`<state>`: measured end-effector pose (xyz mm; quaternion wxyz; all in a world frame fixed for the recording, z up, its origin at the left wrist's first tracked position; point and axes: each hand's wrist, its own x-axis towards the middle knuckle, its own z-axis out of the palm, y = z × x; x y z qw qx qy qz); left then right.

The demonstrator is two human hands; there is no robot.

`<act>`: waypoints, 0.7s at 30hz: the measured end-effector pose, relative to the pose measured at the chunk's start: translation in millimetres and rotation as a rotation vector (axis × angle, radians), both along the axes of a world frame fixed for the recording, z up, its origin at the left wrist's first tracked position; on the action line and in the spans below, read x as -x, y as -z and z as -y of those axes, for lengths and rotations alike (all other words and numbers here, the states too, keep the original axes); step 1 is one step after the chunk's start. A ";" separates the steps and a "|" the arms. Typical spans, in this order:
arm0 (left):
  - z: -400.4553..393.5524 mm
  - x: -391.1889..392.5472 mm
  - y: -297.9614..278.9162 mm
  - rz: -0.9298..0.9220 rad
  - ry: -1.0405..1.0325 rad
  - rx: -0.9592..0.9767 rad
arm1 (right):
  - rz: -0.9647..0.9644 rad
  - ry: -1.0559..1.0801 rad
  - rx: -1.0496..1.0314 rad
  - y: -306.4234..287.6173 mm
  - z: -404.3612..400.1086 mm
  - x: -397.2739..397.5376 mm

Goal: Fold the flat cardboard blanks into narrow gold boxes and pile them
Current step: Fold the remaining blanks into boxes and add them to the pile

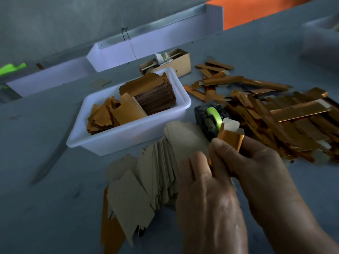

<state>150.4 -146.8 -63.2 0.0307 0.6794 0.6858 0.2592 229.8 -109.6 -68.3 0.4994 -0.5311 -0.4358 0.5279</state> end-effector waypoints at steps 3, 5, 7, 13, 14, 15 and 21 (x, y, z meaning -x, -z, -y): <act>2.5 2.0 3.1 0.040 0.034 -0.078 | 0.019 0.041 -0.024 -0.7 -1.3 -1.1; -0.6 5.1 -3.3 0.432 -0.016 -0.055 | -0.043 0.027 -0.013 -1.8 -1.7 -2.4; -4.5 14.6 -8.4 0.825 -0.047 0.128 | -0.111 0.001 -0.009 -4.2 -0.8 -3.3; -13.7 31.7 -18.7 1.104 0.068 0.404 | -0.113 -0.048 -0.009 -9.7 -4.2 -7.2; -14.2 30.8 -18.8 1.139 0.077 0.412 | -0.094 -0.053 -0.005 -10.9 -6.0 -8.2; -14.6 29.2 -19.2 1.181 0.079 0.420 | -0.068 -0.055 0.003 -11.6 -8.1 -9.3; -21.4 22.6 -20.3 1.327 -0.015 0.355 | 0.212 -0.037 -0.099 -24.0 -14.4 -27.1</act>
